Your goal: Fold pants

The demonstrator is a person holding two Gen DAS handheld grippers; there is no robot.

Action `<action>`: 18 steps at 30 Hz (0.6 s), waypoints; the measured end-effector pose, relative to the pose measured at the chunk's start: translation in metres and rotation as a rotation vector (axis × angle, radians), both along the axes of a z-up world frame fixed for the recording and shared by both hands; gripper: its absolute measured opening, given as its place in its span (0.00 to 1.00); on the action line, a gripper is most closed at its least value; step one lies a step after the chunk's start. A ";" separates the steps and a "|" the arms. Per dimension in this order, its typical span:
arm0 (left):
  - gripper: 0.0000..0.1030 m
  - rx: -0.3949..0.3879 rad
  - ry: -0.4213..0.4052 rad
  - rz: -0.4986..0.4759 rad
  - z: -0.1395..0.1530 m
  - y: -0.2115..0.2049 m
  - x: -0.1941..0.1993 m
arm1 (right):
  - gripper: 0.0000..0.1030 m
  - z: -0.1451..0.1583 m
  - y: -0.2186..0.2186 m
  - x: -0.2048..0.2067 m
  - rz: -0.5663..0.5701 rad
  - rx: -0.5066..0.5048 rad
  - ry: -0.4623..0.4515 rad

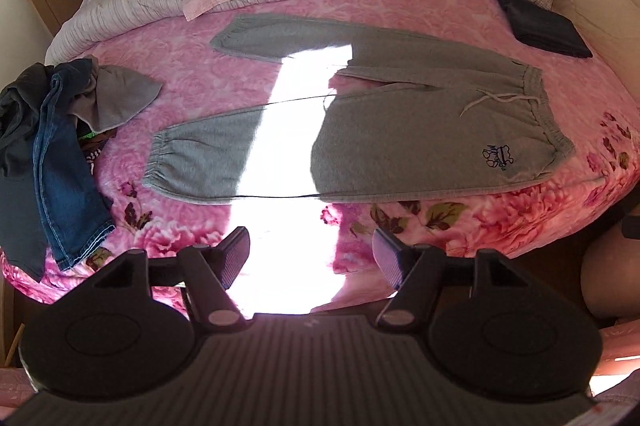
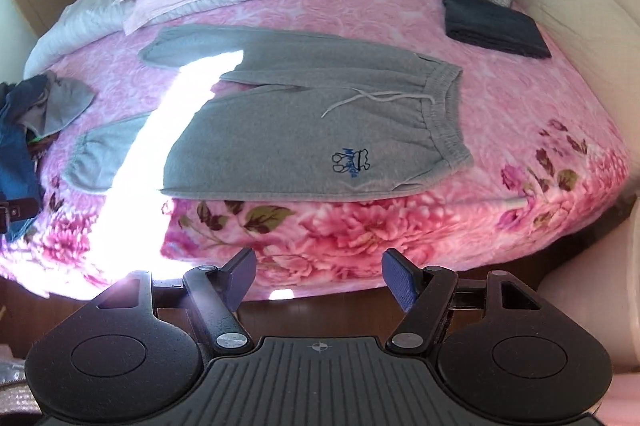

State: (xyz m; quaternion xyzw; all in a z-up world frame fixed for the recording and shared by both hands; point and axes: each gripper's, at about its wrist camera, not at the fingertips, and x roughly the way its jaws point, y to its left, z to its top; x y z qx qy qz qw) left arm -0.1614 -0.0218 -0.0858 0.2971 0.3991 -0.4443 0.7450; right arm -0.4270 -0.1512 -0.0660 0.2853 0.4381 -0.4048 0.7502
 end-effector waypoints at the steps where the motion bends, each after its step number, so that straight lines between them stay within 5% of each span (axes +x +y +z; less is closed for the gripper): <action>1: 0.63 -0.002 0.000 -0.010 0.001 -0.002 0.005 | 0.65 -0.001 -0.002 0.003 -0.017 0.002 0.004; 18: 0.63 0.035 -0.028 -0.092 0.008 -0.022 0.095 | 0.65 -0.003 -0.008 0.087 -0.091 0.039 0.007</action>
